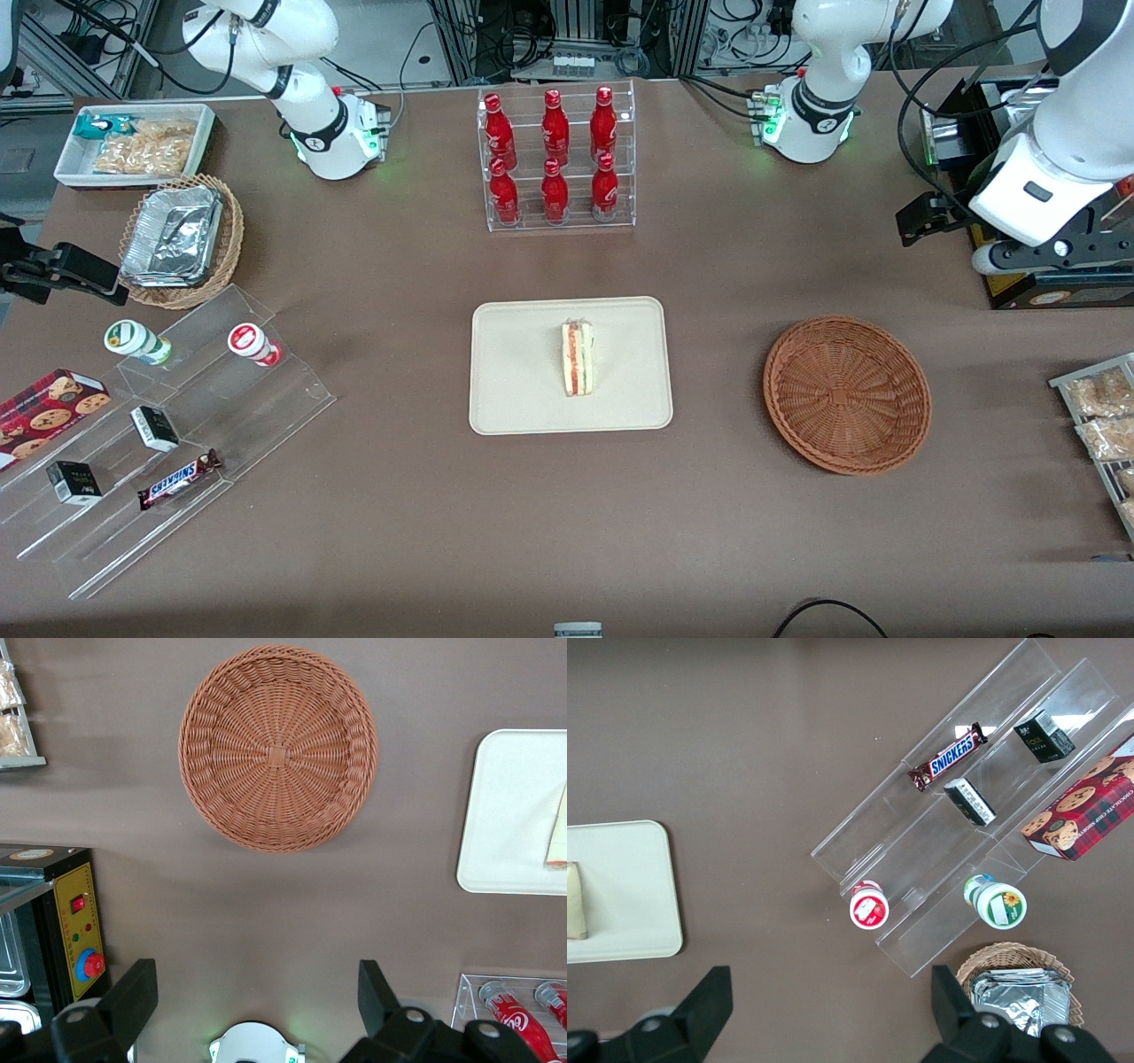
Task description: Place sandwich from basket to tray
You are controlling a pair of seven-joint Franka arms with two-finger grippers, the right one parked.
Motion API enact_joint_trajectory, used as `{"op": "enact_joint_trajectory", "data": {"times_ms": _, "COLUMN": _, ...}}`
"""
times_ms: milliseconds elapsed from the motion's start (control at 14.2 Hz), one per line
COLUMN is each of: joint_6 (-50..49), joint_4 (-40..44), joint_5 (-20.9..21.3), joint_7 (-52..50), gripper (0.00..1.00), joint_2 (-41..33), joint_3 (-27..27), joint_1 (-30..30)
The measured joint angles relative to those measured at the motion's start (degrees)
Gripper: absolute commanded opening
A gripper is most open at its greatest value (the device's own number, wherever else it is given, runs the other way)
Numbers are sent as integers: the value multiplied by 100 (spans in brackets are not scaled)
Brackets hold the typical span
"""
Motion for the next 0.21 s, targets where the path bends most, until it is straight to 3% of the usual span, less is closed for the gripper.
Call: {"op": "enact_joint_trajectory", "data": {"times_ms": 211, "joint_6": 14, "joint_4": 0, "joint_5": 0, "joint_7": 0, "gripper": 100, "joint_2": 24, "joint_3": 0, "joint_1": 2}}
